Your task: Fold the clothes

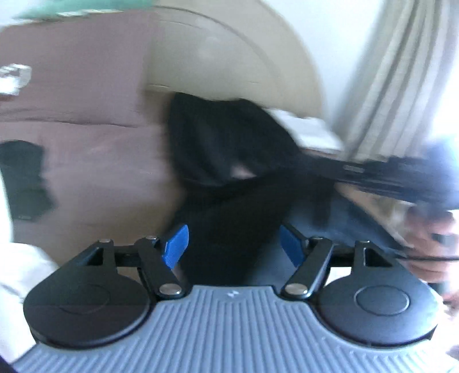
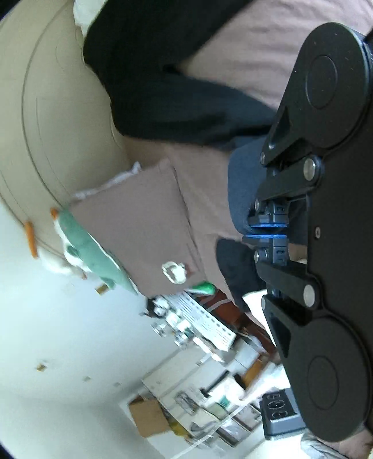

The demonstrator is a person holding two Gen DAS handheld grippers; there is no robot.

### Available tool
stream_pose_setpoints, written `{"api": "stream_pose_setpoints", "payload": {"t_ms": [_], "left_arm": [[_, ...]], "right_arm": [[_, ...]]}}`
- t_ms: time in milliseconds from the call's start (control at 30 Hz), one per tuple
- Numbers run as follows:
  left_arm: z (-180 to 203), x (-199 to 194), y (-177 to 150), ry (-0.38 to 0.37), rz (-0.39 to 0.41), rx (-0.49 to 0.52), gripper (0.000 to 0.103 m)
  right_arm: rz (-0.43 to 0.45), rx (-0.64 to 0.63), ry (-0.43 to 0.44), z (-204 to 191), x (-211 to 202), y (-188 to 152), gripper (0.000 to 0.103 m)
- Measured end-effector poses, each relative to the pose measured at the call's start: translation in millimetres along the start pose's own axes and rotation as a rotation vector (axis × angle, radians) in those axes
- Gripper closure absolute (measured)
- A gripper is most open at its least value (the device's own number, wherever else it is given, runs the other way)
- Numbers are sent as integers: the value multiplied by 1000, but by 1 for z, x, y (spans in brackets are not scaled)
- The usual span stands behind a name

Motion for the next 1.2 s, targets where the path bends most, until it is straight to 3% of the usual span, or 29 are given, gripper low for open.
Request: {"api": "stream_pose_setpoints", "payload": {"t_ms": [133,200,267,333,367,400,433,467,533,567,600,667,733,767,900,1033,1133,1200], "left_arm": [[13,3,-11,-35,0,52,27],[13,7,-15,-16,19,46,10],[10,16,-18,27,55,25,1],[1,31,-21,47,6,26,1],[-5,37,-22,74,-30,26,13],[-15,38,-23,130,-61,19,59],[-26,38,-24,178,-85,4,78],[-39,33,-23,211,-98,-25,90],[-73,18,-20,297,-92,-125,91],[-92,10,-17,338,-75,-187,91],[-113,1,-15,383,-61,-255,90],[-150,-12,-16,478,-67,-343,89],[-167,-11,-20,561,-113,-319,88],[-171,-10,-22,569,-129,-326,88],[-177,-8,-29,532,-138,-409,89],[-184,-8,-34,527,-131,-425,89],[-188,-6,-39,494,-125,-439,89],[-193,-6,-40,462,-120,-462,89]], "right_arm": [[-67,-74,23,-37,30,-2,96],[-123,-64,70,-48,44,-5,96],[-207,-65,140,-51,52,-16,96],[-267,-61,170,-52,62,-25,96],[-289,-53,174,-52,67,-29,96],[-300,-35,169,-49,70,-31,96],[-302,-14,158,-45,68,-33,95],[-304,6,148,-41,66,-35,89],[-273,30,96,-31,59,-37,81],[-250,40,49,-24,57,-37,56],[-239,40,2,-15,54,-39,38],[-251,-14,-129,5,57,-49,38],[-300,-41,-244,26,66,-64,38],[-323,-13,-262,37,70,-72,38],[-373,129,-258,67,87,-97,38],[-416,158,-222,68,112,-103,38],[-448,259,-116,58,129,-103,37],[-455,342,31,44,137,-103,37]]}}
Point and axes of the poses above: each gripper's, at about its wrist camera, not at the fingertips, and x roughly the way its jaws point, z to its right, y to its top, the point moved 2 cm from there along x, roughly the way its jaws point, and after that the axes turned 6 degrees about -y, right-handed, at the moved point
